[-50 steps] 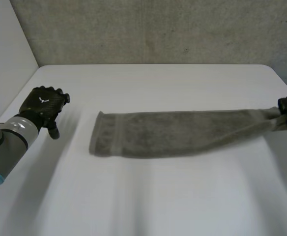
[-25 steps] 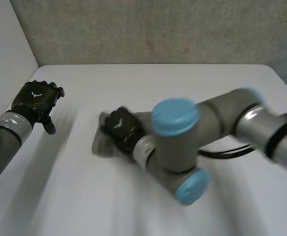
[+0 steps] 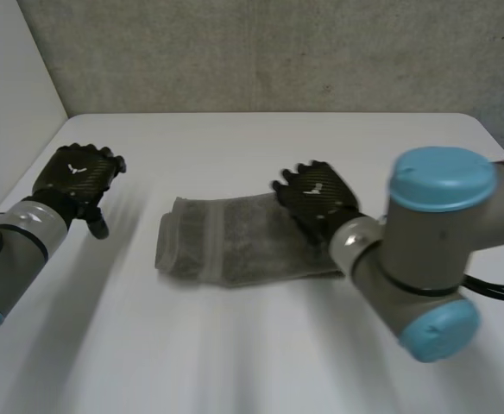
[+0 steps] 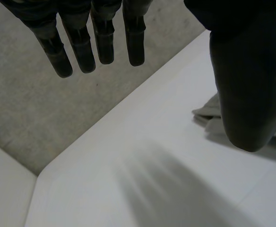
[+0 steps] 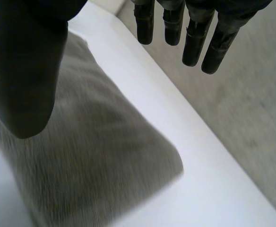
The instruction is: Fold the towel.
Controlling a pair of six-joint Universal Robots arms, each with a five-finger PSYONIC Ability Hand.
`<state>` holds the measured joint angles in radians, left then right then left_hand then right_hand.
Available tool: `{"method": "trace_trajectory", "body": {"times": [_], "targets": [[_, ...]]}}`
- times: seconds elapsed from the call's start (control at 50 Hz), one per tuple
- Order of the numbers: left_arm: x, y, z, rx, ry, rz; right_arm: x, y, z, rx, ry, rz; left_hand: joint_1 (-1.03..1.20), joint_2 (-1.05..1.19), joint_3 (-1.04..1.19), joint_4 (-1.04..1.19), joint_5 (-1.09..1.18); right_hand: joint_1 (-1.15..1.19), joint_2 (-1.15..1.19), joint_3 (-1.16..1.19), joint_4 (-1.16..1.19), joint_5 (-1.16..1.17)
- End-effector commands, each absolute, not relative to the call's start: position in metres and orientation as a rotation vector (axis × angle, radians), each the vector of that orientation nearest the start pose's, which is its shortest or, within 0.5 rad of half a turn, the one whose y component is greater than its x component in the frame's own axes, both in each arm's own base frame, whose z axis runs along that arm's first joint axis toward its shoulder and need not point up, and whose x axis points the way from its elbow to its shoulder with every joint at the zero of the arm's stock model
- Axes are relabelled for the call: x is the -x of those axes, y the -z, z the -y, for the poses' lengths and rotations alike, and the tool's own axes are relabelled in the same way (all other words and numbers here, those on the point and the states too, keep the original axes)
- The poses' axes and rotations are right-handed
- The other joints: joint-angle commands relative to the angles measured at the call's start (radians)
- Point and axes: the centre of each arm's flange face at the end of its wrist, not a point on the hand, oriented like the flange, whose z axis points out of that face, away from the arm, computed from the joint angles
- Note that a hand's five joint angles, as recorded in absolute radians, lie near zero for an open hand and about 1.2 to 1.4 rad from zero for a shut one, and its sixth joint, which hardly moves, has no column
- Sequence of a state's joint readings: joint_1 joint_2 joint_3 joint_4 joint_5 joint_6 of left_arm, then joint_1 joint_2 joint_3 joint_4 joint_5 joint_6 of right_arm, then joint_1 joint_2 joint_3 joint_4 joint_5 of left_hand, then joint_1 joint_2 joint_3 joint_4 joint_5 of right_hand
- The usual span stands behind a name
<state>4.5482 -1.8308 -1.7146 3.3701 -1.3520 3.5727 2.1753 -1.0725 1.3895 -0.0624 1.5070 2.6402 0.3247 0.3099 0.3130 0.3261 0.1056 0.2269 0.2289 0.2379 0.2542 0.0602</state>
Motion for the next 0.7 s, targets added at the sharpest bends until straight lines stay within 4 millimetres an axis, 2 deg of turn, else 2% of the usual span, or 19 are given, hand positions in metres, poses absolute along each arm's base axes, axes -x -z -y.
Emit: {"method": "trace_trajectory", "body": {"times": [0.02,0.12,0.2,0.24,0.36,0.5,0.54,0.56,0.58,0.6,0.62,0.64,0.7], "targets": [[0.218,-0.208,0.288,-0.977,2.053,-2.209,-0.287,-0.165,0.26,1.232,1.757,-2.164,-0.064,-0.049,-0.053,-0.066,-0.02,-0.052,-0.054,-0.063,-0.08,-0.06],[0.222,-0.209,0.284,-0.996,2.066,-2.202,-0.275,-0.15,0.269,1.197,1.751,-2.145,-0.07,-0.055,-0.058,-0.072,-0.026,0.069,0.067,0.058,0.042,0.061],[0.224,-0.209,0.284,-1.0,2.076,-2.193,-0.276,-0.138,0.274,1.148,1.745,-2.119,-0.07,-0.055,-0.058,-0.072,-0.026,0.158,0.156,0.147,0.13,0.15],[0.224,-0.21,0.285,-0.994,2.084,-2.182,-0.276,-0.127,0.278,1.074,1.712,-2.128,-0.07,-0.055,-0.058,-0.072,-0.026,0.178,0.176,0.167,0.151,0.17],[0.223,-0.207,0.283,-0.995,2.072,-2.194,-0.277,-0.113,0.28,0.984,1.649,-2.156,-0.07,-0.055,-0.058,-0.072,-0.026,0.181,0.179,0.17,0.154,0.173],[0.223,-0.205,0.283,-0.997,2.071,-2.196,-0.278,-0.105,0.279,0.967,1.618,-2.172,-0.07,-0.055,-0.058,-0.072,-0.026,0.237,0.235,0.226,0.209,0.229],[0.223,-0.204,0.283,-0.998,2.069,-2.198,-0.278,-0.104,0.278,0.968,1.614,-2.173,-0.07,-0.055,-0.058,-0.072,-0.026,0.325,0.323,0.314,0.298,0.317],[0.223,-0.204,0.283,-0.998,2.069,-2.198,-0.278,-0.104,0.279,0.967,1.615,-2.174,-0.07,-0.055,-0.058,-0.072,-0.026,0.508,0.506,0.497,0.481,0.5],[0.223,-0.204,0.283,-0.997,2.071,-2.196,-0.277,-0.104,0.279,0.967,1.618,-2.174,-0.07,-0.055,-0.058,-0.072,-0.026,0.789,0.787,0.778,0.762,0.781],[0.223,-0.204,0.283,-0.997,2.071,-2.196,-0.277,-0.104,0.279,0.967,1.618,-2.174,-0.07,-0.055,-0.058,-0.072,-0.026,0.792,0.79,0.781,0.764,0.784],[0.223,-0.205,0.283,-0.997,2.073,-2.194,-0.276,-0.105,0.281,0.963,1.623,-2.178,-0.07,-0.055,-0.058,-0.072,-0.026,1.088,1.086,1.077,1.061,1.08],[0.223,-0.205,0.283,-0.995,2.074,-2.192,-0.275,-0.106,0.282,0.958,1.629,-2.181,-0.07,-0.055,-0.058,-0.072,-0.026,1.169,1.167,1.158,1.141,1.161],[0.223,-0.204,0.283,-0.995,2.072,-2.194,-0.267,-0.112,0.285,0.935,1.645,-2.204,-0.07,-0.055,-0.058,-0.072,-0.026,1.169,1.167,1.158,1.142,1.161]]}}
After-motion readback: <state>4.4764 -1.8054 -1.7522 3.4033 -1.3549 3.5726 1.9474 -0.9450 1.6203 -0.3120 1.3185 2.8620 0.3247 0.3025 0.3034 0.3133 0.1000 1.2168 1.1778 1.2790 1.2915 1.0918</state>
